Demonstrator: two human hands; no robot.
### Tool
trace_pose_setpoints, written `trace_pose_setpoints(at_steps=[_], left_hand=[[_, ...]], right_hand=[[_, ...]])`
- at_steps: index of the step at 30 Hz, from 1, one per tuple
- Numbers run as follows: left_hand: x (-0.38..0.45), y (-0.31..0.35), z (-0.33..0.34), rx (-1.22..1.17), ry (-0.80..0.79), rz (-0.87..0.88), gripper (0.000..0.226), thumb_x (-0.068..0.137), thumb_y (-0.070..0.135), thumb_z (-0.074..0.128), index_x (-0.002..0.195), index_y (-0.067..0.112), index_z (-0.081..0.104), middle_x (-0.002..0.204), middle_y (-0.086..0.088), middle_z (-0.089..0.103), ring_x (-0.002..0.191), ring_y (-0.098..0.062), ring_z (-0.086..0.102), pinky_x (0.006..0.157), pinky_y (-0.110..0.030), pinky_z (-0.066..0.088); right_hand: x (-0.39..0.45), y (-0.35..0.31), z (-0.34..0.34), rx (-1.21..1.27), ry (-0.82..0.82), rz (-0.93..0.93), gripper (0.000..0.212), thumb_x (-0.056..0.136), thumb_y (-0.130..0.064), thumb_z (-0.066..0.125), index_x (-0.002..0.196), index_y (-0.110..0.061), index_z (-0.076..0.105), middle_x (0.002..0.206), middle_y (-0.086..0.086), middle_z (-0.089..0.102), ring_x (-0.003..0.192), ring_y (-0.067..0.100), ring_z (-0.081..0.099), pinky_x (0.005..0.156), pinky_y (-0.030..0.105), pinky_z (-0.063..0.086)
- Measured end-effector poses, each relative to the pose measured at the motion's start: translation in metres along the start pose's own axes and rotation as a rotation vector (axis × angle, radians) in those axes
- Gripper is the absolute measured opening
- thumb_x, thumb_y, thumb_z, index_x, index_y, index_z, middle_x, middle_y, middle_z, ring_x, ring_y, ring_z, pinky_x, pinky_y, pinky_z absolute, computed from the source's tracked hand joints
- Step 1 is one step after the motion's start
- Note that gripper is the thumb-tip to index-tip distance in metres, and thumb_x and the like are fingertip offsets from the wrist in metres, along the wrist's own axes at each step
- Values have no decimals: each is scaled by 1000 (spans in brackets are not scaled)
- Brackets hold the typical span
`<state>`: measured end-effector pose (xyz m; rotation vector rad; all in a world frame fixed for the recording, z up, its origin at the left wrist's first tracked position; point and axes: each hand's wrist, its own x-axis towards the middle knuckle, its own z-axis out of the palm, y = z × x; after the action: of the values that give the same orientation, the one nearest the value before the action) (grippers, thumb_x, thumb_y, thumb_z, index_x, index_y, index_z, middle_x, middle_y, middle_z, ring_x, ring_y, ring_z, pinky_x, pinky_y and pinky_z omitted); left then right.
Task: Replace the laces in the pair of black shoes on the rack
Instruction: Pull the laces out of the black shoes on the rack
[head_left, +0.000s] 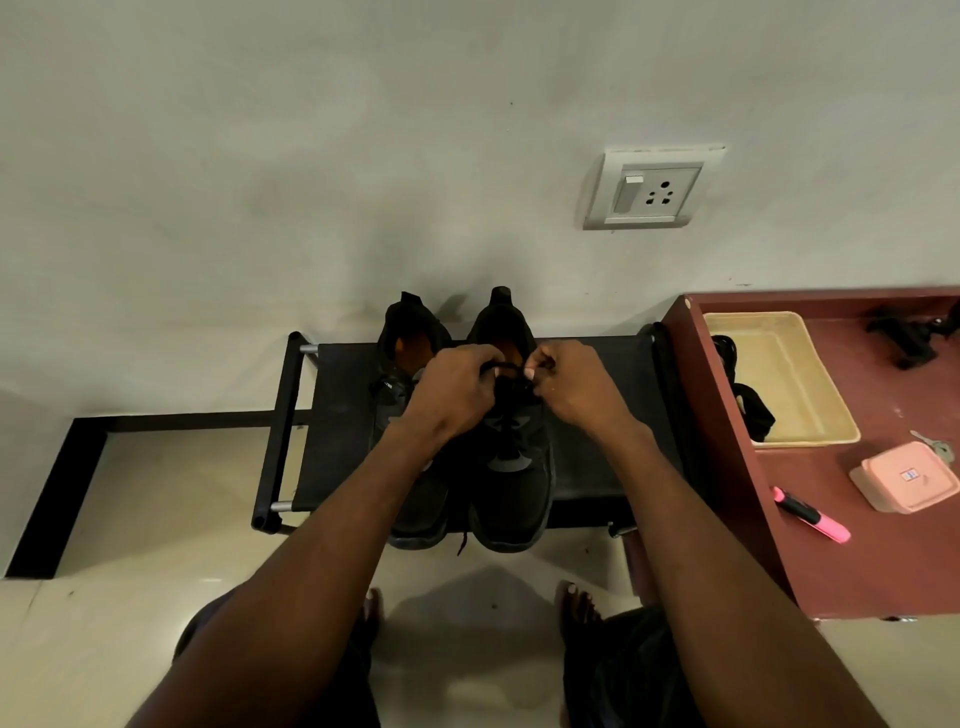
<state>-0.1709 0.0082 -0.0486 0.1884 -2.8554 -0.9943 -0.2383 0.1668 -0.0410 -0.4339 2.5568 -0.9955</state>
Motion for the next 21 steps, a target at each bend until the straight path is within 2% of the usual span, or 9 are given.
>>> trace_pose_setpoints(at_steps=[2, 5, 7, 9, 12, 14, 16, 18, 21], left_hand=[[0, 1, 0, 34, 66, 1, 25, 94, 12, 58, 115, 12, 71, 107, -5, 73, 87, -19, 66, 81, -32, 54], [0, 1, -1, -21, 159, -78, 21, 92, 13, 63, 110, 11, 73, 98, -2, 73, 73, -11, 62, 70, -20, 50], [-1, 5, 0, -74, 203, -130, 18, 91, 11, 63, 106, 12, 74, 93, 1, 73, 67, -7, 60, 64, -10, 44], [-1, 8, -3, -253, 247, -217, 15, 88, 7, 64, 96, 12, 76, 87, 3, 74, 65, -9, 64, 61, -8, 47], [4, 6, -14, -714, 169, -397, 18, 83, -2, 68, 83, 13, 76, 83, -2, 75, 77, -12, 71, 78, -20, 56], [5, 3, -23, -854, 66, -450, 18, 81, -5, 69, 78, 12, 75, 83, -6, 74, 83, -16, 70, 87, -29, 57], [5, -2, -28, -795, 12, -450, 18, 81, -6, 68, 76, 10, 73, 83, -6, 73, 85, -16, 68, 88, -30, 56], [5, -7, -33, -673, 7, -414, 18, 82, -5, 67, 74, 10, 72, 82, -4, 72, 81, -12, 67, 85, -27, 54], [7, -11, -36, -731, -46, -374, 17, 80, -7, 64, 73, 7, 69, 81, -6, 71, 83, -16, 66, 85, -29, 53]], right_hand=[[0, 4, -3, -6, 11, 33, 15, 92, -6, 61, 80, -14, 66, 75, 1, 66, 74, 17, 64, 61, 26, 47], [-1, 5, -5, 60, 18, 90, 14, 93, -8, 60, 81, -15, 65, 77, 0, 68, 76, 15, 66, 61, 24, 47], [-3, 1, -3, 168, 46, 88, 10, 93, -7, 61, 85, -10, 67, 74, 5, 70, 68, 14, 67, 59, 23, 49], [-7, -7, -3, 366, 63, 47, 6, 92, -4, 63, 88, -2, 66, 71, 16, 71, 57, 18, 65, 56, 28, 50], [-11, -16, -7, 570, -15, 24, 9, 90, 5, 56, 97, 0, 58, 72, 19, 65, 44, 18, 52, 44, 26, 39], [-9, -17, -11, 578, -61, 68, 18, 91, 6, 50, 103, -4, 60, 70, 13, 61, 41, 13, 43, 43, 24, 33], [-6, -14, -15, 497, -67, 111, 27, 89, 6, 46, 94, -6, 70, 63, 6, 59, 44, 12, 39, 45, 24, 30], [-5, -10, -21, 406, -45, 138, 33, 85, 4, 46, 78, -11, 74, 60, 2, 59, 52, 15, 41, 50, 26, 33], [-7, -11, -26, 420, -63, 134, 23, 75, -10, 51, 62, -14, 70, 68, 9, 60, 68, 22, 48, 70, 32, 41]])
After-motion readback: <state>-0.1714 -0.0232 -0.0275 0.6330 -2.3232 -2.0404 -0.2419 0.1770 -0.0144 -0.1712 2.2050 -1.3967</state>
